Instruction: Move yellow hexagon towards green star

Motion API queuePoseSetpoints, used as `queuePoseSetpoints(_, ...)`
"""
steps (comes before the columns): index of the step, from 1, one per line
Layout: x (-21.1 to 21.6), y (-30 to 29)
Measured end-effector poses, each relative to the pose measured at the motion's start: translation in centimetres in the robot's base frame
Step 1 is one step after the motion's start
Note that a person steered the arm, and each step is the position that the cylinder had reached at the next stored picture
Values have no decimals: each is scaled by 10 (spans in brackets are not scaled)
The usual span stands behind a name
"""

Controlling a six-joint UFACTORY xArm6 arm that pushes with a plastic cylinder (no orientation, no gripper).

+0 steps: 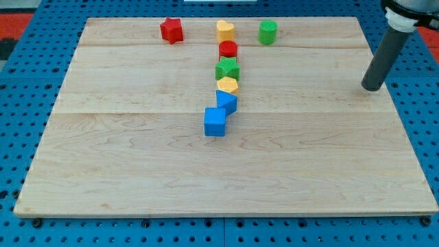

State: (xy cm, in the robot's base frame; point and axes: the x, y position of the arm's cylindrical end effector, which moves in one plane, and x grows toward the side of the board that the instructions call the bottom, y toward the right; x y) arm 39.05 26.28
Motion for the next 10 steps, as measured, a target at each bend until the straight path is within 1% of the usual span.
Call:
queuePoseSetpoints(2,5,0)
queuePoseSetpoints(3,17,-57)
queuePoseSetpoints(4,11,-70)
queuePoseSetpoints(5,28,-71)
queuePoseSetpoints(6,32,-98)
queuePoseSetpoints(7,39,-177)
queuePoseSetpoints(8,36,-192)
queuePoseSetpoints(9,32,-226)
queuePoseSetpoints(10,3,-267)
